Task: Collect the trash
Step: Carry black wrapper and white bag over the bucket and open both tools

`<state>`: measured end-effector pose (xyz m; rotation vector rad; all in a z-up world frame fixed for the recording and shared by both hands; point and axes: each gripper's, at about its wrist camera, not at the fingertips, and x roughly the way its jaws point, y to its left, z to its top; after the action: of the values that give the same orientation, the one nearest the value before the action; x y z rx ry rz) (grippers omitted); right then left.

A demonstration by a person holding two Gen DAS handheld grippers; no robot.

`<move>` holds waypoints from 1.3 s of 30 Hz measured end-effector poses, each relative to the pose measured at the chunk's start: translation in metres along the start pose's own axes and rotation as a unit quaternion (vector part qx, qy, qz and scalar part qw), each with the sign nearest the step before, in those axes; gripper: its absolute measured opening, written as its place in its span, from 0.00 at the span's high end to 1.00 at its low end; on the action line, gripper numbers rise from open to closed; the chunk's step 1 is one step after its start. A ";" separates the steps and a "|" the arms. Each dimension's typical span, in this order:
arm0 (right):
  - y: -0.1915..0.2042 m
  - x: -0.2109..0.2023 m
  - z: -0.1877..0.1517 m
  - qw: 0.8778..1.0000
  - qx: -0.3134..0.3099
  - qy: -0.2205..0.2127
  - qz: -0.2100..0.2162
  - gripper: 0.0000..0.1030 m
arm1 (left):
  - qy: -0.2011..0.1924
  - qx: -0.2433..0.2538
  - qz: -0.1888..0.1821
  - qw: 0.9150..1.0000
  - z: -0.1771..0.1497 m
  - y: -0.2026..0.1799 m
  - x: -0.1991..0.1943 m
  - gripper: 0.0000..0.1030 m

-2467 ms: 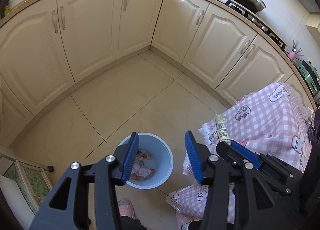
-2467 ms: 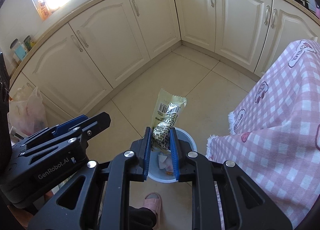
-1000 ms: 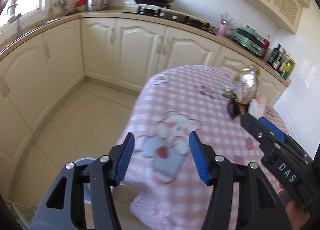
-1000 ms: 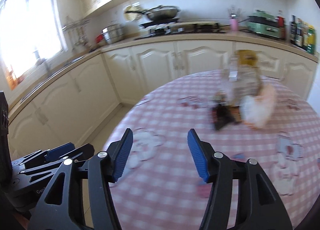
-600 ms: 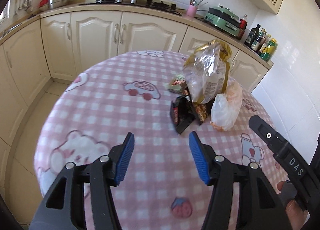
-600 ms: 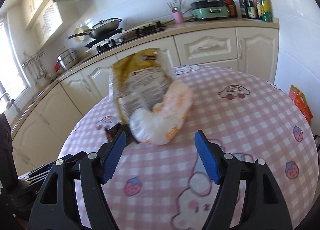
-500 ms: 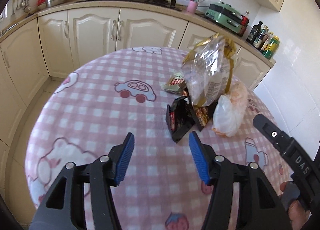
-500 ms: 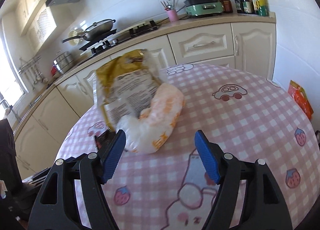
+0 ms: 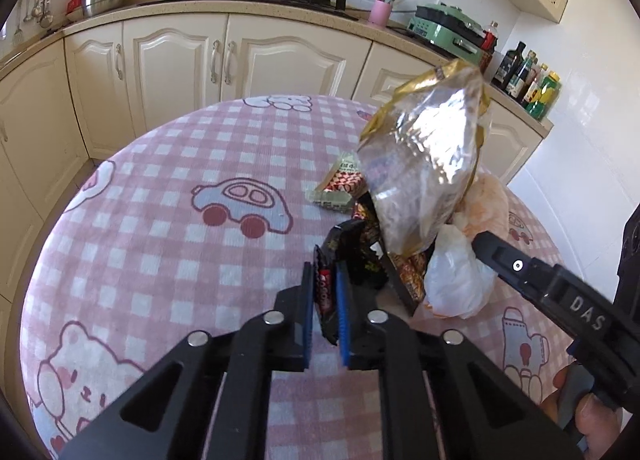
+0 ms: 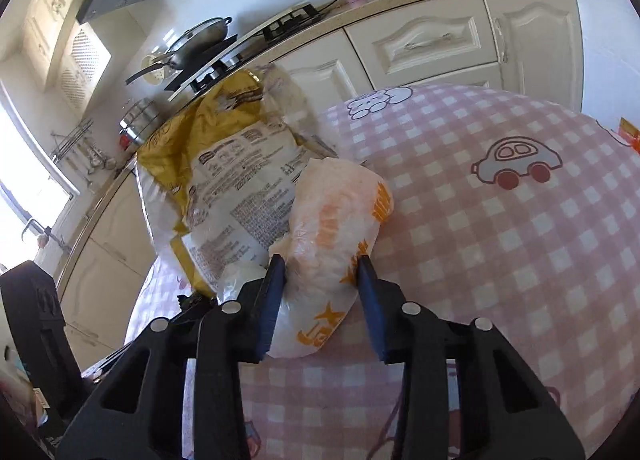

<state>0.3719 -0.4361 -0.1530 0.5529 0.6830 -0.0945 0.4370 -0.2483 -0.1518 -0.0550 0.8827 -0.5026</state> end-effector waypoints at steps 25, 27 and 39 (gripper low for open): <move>0.127 -0.095 -0.063 0.993 -0.109 -0.049 0.025 0.73 | -0.086 -0.053 0.047 0.994 -0.062 0.076 -0.184 0.93; 0.145 -0.093 -0.073 0.991 -0.124 -0.042 0.034 0.73 | -0.090 -0.063 0.053 0.993 -0.070 0.089 -0.197 0.93; 0.258 -0.047 -0.145 0.972 -0.212 0.032 0.098 0.73 | -0.089 -0.146 0.116 0.979 -0.118 0.205 -0.239 0.93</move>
<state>0.3191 -0.1464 -0.0992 0.2087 0.6834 0.2511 0.3034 0.0570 -0.1051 -0.2581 0.7701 -0.1454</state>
